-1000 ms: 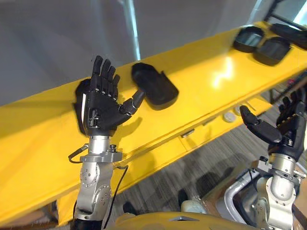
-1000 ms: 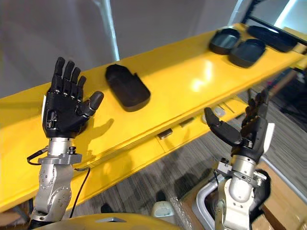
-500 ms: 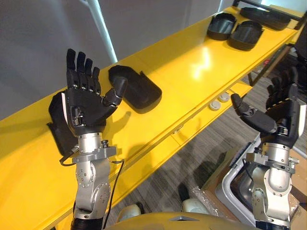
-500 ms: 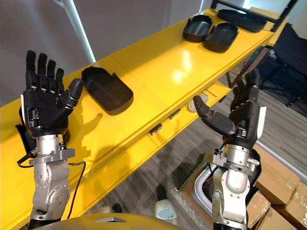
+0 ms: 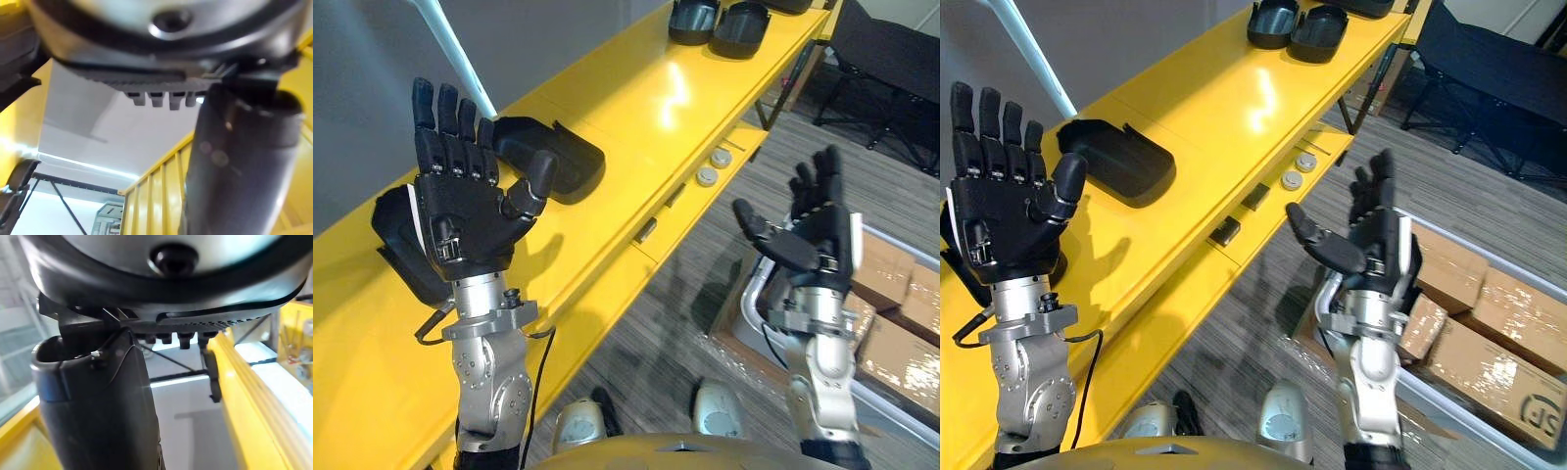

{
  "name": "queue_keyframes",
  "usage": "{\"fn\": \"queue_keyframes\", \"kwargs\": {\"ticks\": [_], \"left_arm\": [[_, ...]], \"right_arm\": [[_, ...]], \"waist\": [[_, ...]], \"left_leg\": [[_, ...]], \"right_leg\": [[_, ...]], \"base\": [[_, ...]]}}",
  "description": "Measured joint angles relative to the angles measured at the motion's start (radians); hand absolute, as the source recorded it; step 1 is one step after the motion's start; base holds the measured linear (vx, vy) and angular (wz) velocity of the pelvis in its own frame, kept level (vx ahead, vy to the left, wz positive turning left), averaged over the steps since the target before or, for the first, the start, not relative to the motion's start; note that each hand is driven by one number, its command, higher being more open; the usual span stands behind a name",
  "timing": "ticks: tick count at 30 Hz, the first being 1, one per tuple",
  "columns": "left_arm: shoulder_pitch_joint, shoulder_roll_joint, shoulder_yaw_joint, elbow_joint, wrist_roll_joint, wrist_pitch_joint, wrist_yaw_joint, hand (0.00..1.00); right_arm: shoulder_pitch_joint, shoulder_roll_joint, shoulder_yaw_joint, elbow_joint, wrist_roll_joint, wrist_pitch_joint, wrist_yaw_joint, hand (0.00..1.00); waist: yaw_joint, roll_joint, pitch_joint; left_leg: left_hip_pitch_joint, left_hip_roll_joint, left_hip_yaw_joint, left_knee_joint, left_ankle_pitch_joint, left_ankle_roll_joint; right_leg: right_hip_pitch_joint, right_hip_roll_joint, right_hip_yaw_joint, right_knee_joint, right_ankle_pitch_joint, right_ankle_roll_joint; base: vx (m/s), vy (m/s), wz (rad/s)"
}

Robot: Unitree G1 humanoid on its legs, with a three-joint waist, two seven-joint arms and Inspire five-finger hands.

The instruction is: Walk over and take three plastic housings, then place them on the shelf

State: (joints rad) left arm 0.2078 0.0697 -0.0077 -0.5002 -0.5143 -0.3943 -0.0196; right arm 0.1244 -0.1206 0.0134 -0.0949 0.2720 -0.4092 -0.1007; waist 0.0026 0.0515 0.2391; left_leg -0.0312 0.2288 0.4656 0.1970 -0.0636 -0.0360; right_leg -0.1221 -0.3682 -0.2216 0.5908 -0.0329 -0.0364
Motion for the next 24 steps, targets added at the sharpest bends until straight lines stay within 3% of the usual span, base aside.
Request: {"fn": "queue_keyframes", "kwargs": {"ticks": [1, 3, 4, 5, 6, 7, 8, 9, 10, 11, 14, 16, 18, 20, 24], "left_arm": [[0.019, 0.000, -0.004, 0.018, -0.041, 0.000, -0.014, 1.00], [0.037, 0.000, -0.019, 0.052, -0.104, -0.001, -0.014, 1.00], [0.037, 0.003, -0.025, 0.070, -0.133, -0.002, -0.014, 1.00], [0.033, 0.012, -0.036, 0.096, -0.163, -0.003, -0.014, 1.00], [0.034, -0.005, -0.059, 0.122, -0.173, 0.000, -0.011, 1.00], [0.039, -0.021, -0.091, 0.140, -0.185, 0.005, -0.007, 1.00], [0.041, -0.036, -0.130, 0.145, -0.185, 0.016, -0.003, 1.00], [0.037, -0.054, -0.177, 0.143, -0.184, 0.034, -0.008, 1.00], [0.036, -0.059, -0.187, 0.141, -0.184, 0.040, -0.012, 1.00], [0.034, -0.060, -0.198, 0.135, -0.181, 0.048, -0.016, 1.00], [0.040, -0.053, -0.211, 0.098, -0.147, 0.047, -0.014, 1.00], [0.051, -0.042, -0.209, 0.094, -0.146, 0.047, -0.014, 1.00], [0.068, -0.023, -0.209, 0.094, -0.145, 0.047, -0.016, 1.00], [0.078, -0.010, -0.208, 0.098, -0.144, 0.051, -0.017, 1.00], [0.069, 0.026, -0.207, 0.099, -0.137, 0.055, -0.045, 1.00]], "right_arm": [[0.003, 0.015, 0.037, 0.026, -0.038, 0.000, -0.018, 1.00], [0.017, 0.028, 0.075, 0.044, -0.098, 0.002, -0.027, 1.00], [0.025, 0.034, 0.085, 0.045, -0.121, 0.005, -0.027, 1.00], [0.033, 0.041, 0.089, 0.045, -0.143, 0.015, -0.022, 1.00], [0.038, 0.026, 0.083, 0.044, -0.145, 0.031, -0.018, 1.00], [0.048, 0.004, 0.077, 0.043, -0.145, 0.041, -0.016, 1.00], [0.056, -0.023, 0.068, 0.042, -0.145, 0.054, -0.014, 1.00], [0.066, -0.054, 0.039, 0.041, -0.137, 0.082, -0.010, 1.00], [0.070, -0.058, 0.031, 0.041, -0.136, 0.090, -0.011, 1.00], [0.083, -0.061, 0.021, 0.036, -0.136, 0.094, -0.012, 1.00], [0.158, -0.060, 0.024, -0.039, -0.101, 0.124, -0.008, 1.00], [0.201, -0.060, 0.038, -0.078, -0.100, 0.144, -0.007, 1.00], [0.219, -0.044, 0.043, -0.080, -0.099, 0.168, -0.016, 1.00], [0.217, -0.020, 0.063, -0.064, -0.103, 0.210, -0.041, 1.00], [0.157, -0.017, 0.074, 0.046, -0.103, 0.232, -0.098, 1.00]], "waist": [[0.005, -0.012, -0.007], [0.005, -0.030, -0.017], [0.006, -0.047, -0.025], [0.005, -0.070, -0.038], [0.002, -0.053, -0.046], [-0.004, -0.034, -0.059], [-0.011, -0.014, -0.071], [-0.028, 0.004, -0.082], [-0.040, 0.003, -0.081], [-0.047, 0.006, -0.083], [-0.033, 0.008, -0.091], [-0.026, -0.001, -0.100], [-0.033, -0.014, -0.120], [-0.019, -0.040, -0.121], [-0.014, -0.052, -0.115]], "left_leg": [[-0.001, 0.013, 0.013, -0.029, 0.041, -0.021], [-0.025, 0.047, 0.036, -0.038, 0.090, -0.051], [-0.045, 0.065, 0.047, -0.027, 0.108, -0.072], [-0.062, 0.094, 0.055, -0.016, 0.130, -0.104], [-0.063, 0.134, 0.061, -0.024, 0.155, -0.104], [-0.060, 0.167, 0.059, -0.042, 0.181, -0.094], [-0.059, 0.194, 0.055, -0.053, 0.209, -0.083], [-0.046, 0.219, 0.043, -0.061, 0.230, -0.063], [-0.036, 0.216, 0.033, -0.064, 0.225, -0.067], [-0.017, 0.195, -0.011, -0.073, 0.182, -0.101], [0.036, 0.119, -0.135, -0.102, 0.030, -0.109], [0.024, 0.089, -0.166, -0.081, 0.001, -0.111], [0.009, 0.064, -0.166, -0.078, -0.006, -0.123], [0.002, 0.038, -0.152, -0.080, -0.005, -0.147], [-0.017, 0.006, -0.150, -0.077, -0.002, -0.154]], "right_leg": [[0.021, -0.057, 0.009, 0.010, 0.005, 0.006], [0.037, -0.105, 0.012, -0.050, 0.025, 0.027], [0.045, -0.105, 0.007, -0.134, 0.060, 0.055], [0.062, -0.082, -0.006, -0.209, 0.072, 0.119], [0.075, -0.044, -0.029, -0.242, 0.018, 0.197], [0.079, -0.007, -0.045, -0.270, -0.015, 0.242], [0.079, 0.027, -0.054, -0.298, -0.035, 0.255], [0.084, 0.073, -0.049, -0.346, -0.045, 0.249], [0.092, 0.084, -0.045, -0.364, -0.045, 0.248], [0.097, 0.096, -0.031, -0.382, -0.045, 0.247], [0.063, 0.122, 0.050, -0.410, -0.032, 0.235], [0.053, 0.116, 0.083, -0.455, 0.003, 0.242], [0.041, 0.100, 0.092, -0.499, 0.046, 0.248], [0.019, 0.084, 0.086, -0.539, 0.106, 0.247], [-0.002, 0.055, 0.053, -0.547, 0.161, 0.239]], "base": [[-0.06, -0.294, -0.41], [-0.08, -0.474, -0.49], [-0.11, -0.699, -0.66], [-0.10, -0.638, -0.71], [-0.11, -0.626, -0.74], [-0.10, -0.574, -0.68], [-0.08, -0.595, -0.84], [-0.02, -0.437, -0.73], [0.02, -0.278, -0.73], [0.02, -0.169, -0.64], [0.00, -0.061, -0.91], [-0.06, 0.060, -0.67], [-0.04, 0.083, -0.40], [-0.05, 0.095, -0.41], [-0.05, 0.070, -0.08]]}}
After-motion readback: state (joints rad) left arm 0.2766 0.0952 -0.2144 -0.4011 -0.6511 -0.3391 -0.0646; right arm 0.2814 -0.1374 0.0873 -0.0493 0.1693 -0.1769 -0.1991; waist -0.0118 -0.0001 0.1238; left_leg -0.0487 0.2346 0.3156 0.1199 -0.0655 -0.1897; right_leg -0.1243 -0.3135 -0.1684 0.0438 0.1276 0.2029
